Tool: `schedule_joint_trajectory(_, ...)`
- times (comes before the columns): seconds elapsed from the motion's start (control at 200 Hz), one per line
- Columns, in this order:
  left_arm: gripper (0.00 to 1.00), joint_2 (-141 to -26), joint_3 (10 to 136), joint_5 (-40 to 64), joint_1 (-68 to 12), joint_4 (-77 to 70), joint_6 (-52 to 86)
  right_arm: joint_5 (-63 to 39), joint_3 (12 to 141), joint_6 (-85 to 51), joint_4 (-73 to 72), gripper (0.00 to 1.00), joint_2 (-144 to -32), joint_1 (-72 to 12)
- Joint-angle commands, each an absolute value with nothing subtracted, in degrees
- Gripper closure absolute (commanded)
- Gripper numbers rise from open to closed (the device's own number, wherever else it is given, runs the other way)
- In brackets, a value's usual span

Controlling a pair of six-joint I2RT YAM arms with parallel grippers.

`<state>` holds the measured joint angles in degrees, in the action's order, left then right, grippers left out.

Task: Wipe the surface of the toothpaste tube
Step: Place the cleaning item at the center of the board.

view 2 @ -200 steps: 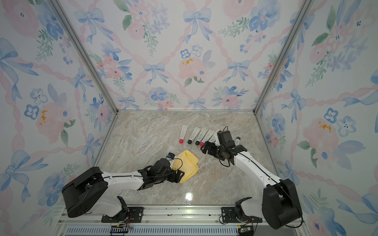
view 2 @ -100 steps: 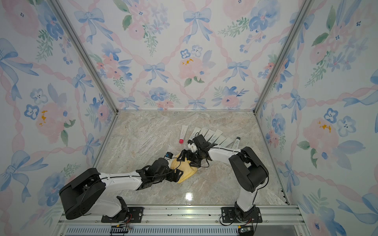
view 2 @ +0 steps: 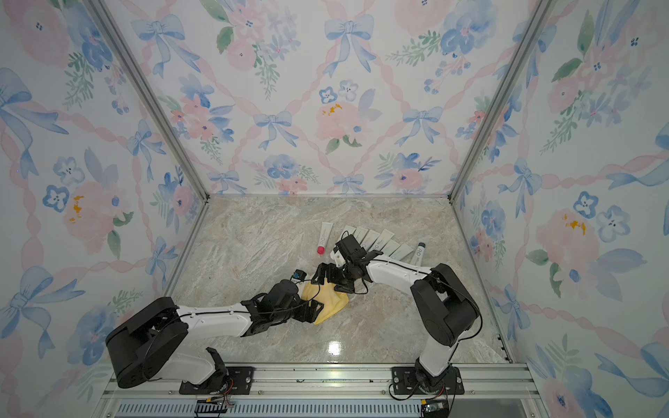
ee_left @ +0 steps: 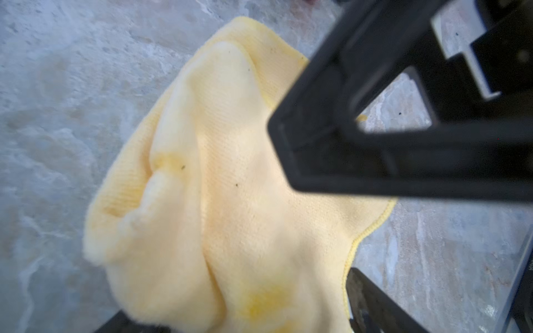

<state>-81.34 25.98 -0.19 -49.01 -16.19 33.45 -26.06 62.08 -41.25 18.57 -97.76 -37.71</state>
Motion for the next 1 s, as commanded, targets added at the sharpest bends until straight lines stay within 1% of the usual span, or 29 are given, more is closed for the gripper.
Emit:
schedule_joint_trajectory(0.0,0.1,-82.1,25.4,-0.1,-48.6,-15.7,32.5,-19.8,64.5,-38.2,24.0,0.01,-95.2,-38.8)
schedule_joint_trajectory(0.105,0.17,-82.1,25.6,0.0,-48.6,-15.8,32.4,-24.6,64.1,-40.0,21.0,0.01,-96.6,-38.8)
schedule_joint_trajectory(0.195,0.28,-81.7,25.7,0.1,-48.6,-15.8,32.3,-30.6,62.0,-43.8,14.5,0.01,-99.6,-38.8)
schedule_joint_trajectory(0.24,0.3,-81.4,25.6,0.1,-48.6,-15.7,32.4,-32.2,60.9,-45.5,11.7,0.01,-100.9,-38.8)
schedule_joint_trajectory(0.29,0.35,-80.8,25.4,0.1,-48.6,-15.7,32.4,-32.8,59.8,-46.6,9.5,0.01,-101.8,-38.8)
schedule_joint_trajectory(0.33,0.36,-80.2,25.2,0.0,-48.6,-15.7,32.4,-33.0,59.0,-46.9,8.6,0.01,-102.5,-38.8)
schedule_joint_trajectory(0.425,0.36,-79.1,24.8,0.1,-48.4,-15.7,32.4,-33.2,57.8,-47.3,7.8,0.01,-104.0,-38.8)
schedule_joint_trajectory(0.525,0.34,-78.6,24.6,0.6,-48.1,-15.7,32.4,-31.7,56.6,-46.4,9.4,0.01,-104.8,-38.0)
schedule_joint_trajectory(0.585,0.3,-78.0,24.4,0.6,-47.8,-15.7,32.6,-30.3,56.3,-45.3,11.4,0.01,-105.3,-37.5)
schedule_joint_trajectory(0.635,0.25,-76.9,24.1,0.5,-47.6,-15.6,32.8,-29.0,55.9,-44.1,13.0,0.01,-105.5,-37.0)
schedule_joint_trajectory(0.74,0.09,-73.9,23.3,-0.6,-47.0,-14.5,33.4,-27.5,55.1,-42.5,14.6,0.01,-105.8,-36.3)
schedule_joint_trajectory(0.79,0.03,-72.2,23.2,-1.7,-46.8,-13.1,33.7,-27.1,54.7,-42.1,15.0,0.01,-105.8,-36.2)
schedule_joint_trajectory(0.995,0.02,-67.4,23.3,-5.6,-45.6,-7.3,34.3,-26.8,53.9,-41.5,14.9,0.01,-106.4,-36.0)
